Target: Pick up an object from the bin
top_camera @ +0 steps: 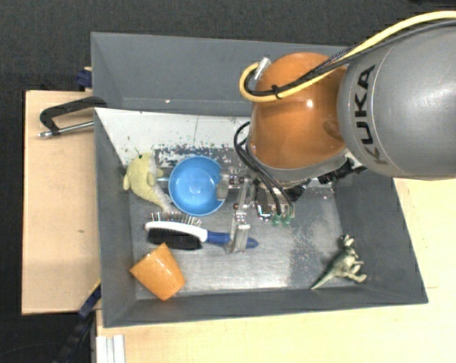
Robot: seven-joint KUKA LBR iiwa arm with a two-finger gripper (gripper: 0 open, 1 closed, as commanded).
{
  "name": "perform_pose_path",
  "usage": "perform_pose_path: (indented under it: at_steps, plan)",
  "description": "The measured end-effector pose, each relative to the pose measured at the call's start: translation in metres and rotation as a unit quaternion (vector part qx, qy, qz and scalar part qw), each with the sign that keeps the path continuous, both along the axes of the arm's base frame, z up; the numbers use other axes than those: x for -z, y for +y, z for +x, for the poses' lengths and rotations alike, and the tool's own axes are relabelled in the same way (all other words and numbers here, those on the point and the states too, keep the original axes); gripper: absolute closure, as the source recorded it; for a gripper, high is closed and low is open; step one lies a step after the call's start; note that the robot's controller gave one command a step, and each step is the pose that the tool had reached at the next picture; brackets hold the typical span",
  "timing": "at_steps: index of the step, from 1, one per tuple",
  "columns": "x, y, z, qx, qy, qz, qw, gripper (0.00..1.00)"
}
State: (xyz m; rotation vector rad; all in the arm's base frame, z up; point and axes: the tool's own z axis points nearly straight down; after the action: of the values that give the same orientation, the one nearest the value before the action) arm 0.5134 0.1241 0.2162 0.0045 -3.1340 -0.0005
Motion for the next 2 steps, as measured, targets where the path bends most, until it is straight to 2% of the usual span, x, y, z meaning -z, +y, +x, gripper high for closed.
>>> perform_pose_path:
  at_steps: [1, 2]
  plan:
    - [0.1494, 0.0409, 0.0443, -0.014, -0.0023, 0.001, 0.9999, 0.0]
    - [0.1444, 0.0394, 0.0453, -0.013, -0.0045, 0.001, 0.9999, 1.0]
